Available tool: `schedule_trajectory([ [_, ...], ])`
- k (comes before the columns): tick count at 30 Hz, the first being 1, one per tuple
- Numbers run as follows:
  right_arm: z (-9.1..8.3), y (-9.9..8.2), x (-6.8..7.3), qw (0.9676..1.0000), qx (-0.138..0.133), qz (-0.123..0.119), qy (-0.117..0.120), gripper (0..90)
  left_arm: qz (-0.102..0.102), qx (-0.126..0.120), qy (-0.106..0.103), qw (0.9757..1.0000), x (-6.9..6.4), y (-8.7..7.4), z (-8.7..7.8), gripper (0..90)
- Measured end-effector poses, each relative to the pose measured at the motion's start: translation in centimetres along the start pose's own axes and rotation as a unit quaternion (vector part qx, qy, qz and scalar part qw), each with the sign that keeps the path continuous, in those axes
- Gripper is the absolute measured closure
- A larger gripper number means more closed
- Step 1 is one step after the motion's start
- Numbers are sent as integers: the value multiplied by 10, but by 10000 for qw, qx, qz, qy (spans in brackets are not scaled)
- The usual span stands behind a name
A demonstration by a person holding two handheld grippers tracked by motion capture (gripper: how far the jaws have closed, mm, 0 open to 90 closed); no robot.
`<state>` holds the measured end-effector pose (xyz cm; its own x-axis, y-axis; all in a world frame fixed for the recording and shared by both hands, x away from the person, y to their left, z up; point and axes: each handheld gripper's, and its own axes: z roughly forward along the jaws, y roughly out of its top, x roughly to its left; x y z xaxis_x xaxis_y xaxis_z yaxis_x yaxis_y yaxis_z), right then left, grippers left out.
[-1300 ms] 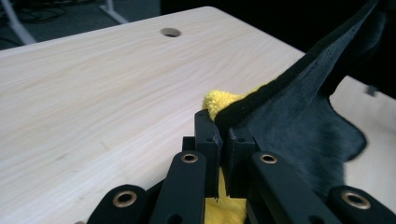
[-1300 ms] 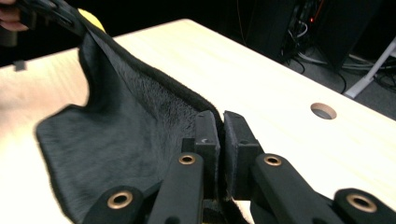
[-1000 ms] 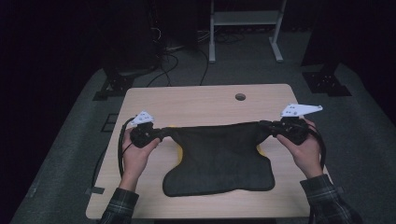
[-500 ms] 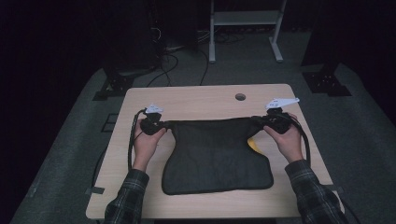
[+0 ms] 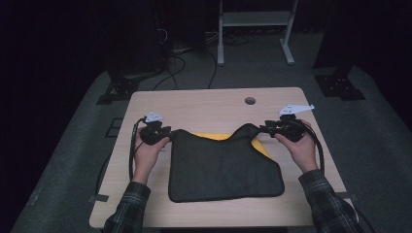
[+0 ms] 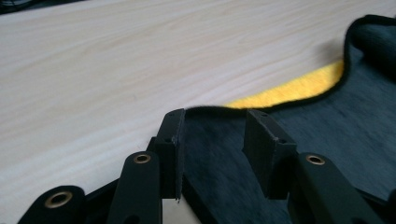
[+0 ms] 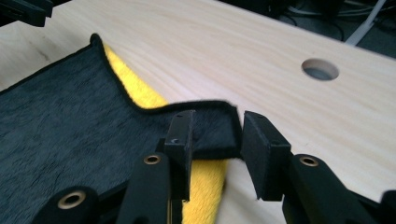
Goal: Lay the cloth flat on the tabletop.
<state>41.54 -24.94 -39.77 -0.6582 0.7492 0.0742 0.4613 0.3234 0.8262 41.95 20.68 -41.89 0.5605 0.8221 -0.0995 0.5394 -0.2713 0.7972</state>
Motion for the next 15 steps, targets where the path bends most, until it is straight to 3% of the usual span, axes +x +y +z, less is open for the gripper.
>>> schedule_trajectory([
  [10, 16, -24, 5, 9993, 316, 170, 123, 617, -120, 201, -216, 9995, -10, -30, 1, 532],
  [15, 34, -38, 5, 9973, 608, 353, 213, 550, -58, 516, -308, 9982, -19, -46, 7, 517],
])
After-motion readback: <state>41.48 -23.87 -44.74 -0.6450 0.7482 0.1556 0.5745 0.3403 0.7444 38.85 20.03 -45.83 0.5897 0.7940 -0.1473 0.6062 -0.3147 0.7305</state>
